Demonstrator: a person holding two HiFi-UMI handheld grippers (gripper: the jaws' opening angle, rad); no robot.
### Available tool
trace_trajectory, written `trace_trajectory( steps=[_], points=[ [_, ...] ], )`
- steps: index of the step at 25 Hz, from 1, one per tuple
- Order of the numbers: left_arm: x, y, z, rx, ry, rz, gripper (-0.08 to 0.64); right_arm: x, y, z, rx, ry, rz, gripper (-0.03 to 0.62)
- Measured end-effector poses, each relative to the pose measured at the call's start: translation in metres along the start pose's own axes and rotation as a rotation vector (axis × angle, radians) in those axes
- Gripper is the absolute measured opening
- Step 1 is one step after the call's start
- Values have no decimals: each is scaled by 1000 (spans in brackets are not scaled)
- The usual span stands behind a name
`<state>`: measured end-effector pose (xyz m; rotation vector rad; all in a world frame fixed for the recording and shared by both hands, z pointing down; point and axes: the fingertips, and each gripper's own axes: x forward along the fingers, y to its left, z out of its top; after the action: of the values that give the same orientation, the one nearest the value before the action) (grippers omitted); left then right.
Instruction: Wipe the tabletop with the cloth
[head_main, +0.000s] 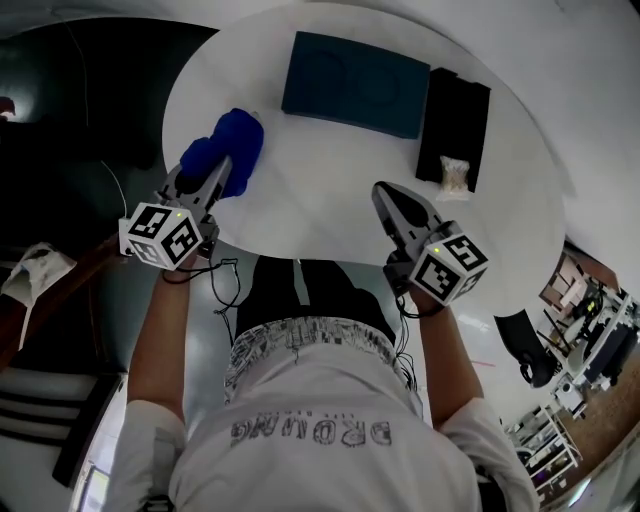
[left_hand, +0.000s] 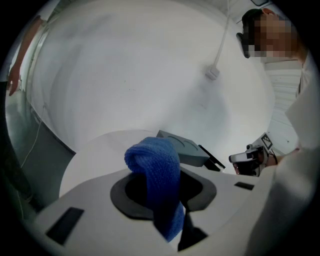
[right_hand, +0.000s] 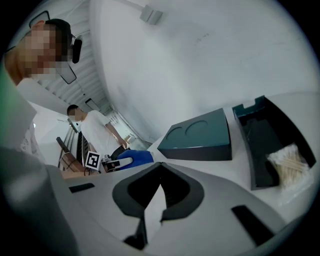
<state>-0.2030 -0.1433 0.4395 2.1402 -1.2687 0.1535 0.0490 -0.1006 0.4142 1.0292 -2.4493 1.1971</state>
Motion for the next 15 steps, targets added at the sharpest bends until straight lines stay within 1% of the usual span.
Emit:
trace_trajectory(
  steps=[8,11,15],
  points=[
    [7,46,-19,12,83,109,124,23,-1,-2,-2,47,13,8],
    [10,55,-28,16,121,148,124,24,-2,-5,3,56,17,8],
    [15,62,-37,17,151,175,124,24,-6,-9,5,71,10,8]
  ],
)
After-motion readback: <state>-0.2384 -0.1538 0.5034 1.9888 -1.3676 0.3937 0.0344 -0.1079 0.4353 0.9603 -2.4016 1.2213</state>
